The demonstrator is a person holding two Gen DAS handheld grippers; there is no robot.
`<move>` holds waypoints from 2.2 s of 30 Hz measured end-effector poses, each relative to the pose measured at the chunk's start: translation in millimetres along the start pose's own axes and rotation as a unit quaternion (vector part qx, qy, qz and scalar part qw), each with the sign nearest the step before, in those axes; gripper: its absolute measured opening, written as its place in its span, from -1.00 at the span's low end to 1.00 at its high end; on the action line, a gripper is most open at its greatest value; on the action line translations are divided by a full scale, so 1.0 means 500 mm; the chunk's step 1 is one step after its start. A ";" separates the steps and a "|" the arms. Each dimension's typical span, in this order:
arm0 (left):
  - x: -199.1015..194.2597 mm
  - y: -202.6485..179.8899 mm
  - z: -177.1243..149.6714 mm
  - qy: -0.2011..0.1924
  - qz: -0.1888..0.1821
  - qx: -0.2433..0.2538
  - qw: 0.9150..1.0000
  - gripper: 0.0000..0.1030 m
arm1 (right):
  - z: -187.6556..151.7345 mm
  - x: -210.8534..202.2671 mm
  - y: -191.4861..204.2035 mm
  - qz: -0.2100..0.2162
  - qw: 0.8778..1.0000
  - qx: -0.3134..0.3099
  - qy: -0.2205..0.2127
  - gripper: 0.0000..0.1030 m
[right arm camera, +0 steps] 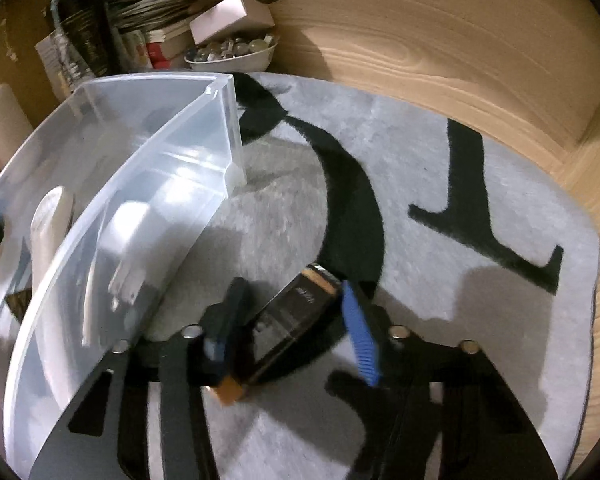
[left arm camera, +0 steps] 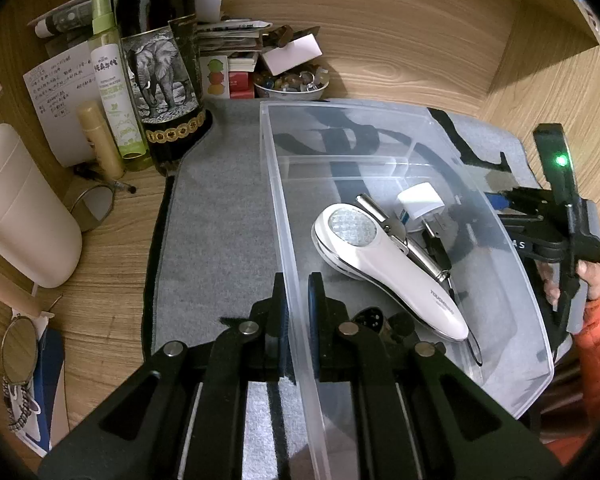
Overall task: Organize rigid objects
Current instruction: 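Close the right tool on the lighter and lift it, then carry the lighter into the clear box and open the right tool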
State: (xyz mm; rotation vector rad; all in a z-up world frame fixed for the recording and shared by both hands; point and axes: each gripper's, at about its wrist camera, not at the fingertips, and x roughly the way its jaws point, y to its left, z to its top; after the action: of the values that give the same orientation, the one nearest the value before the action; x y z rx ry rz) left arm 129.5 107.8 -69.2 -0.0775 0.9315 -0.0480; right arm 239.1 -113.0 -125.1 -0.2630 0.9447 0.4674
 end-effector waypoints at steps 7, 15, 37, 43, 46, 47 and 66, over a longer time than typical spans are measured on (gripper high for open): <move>0.000 -0.001 0.000 -0.001 0.001 0.000 1.000 -0.84 | -0.032 -0.024 -0.004 -0.015 1.000 -0.011 -0.014 -0.58; 0.001 -0.004 0.001 0.000 0.006 0.005 1.000 -0.84 | -0.043 -0.034 -0.019 -0.031 1.000 0.000 -0.005 0.02; 0.000 -0.002 -0.001 -0.003 0.004 0.005 1.000 -0.84 | 0.000 -0.188 0.020 0.000 0.992 -0.002 -0.123 -0.58; 0.000 -0.003 -0.002 -0.003 0.004 0.005 1.000 -0.84 | 0.044 -0.244 0.075 0.021 0.985 -0.031 -0.169 -0.58; 0.000 -0.002 -0.001 -0.003 0.004 0.004 1.000 -0.84 | 0.059 -0.249 0.110 0.040 0.982 -0.050 -0.176 -0.58; 0.001 -0.002 -0.001 -0.003 0.004 0.004 1.000 -0.84 | 0.064 -0.247 0.124 0.047 0.982 -0.056 -0.175 -0.58; 0.001 -0.003 -0.002 -0.003 0.002 0.004 1.000 -0.84 | 0.087 -0.075 0.243 0.057 0.988 -0.131 -0.055 -0.58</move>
State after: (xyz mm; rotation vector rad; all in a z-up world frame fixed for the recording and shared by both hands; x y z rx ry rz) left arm 128.8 106.4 -70.0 -0.0673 0.9260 -0.0476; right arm 191.8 0.5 -71.5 -0.4180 0.7927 0.7056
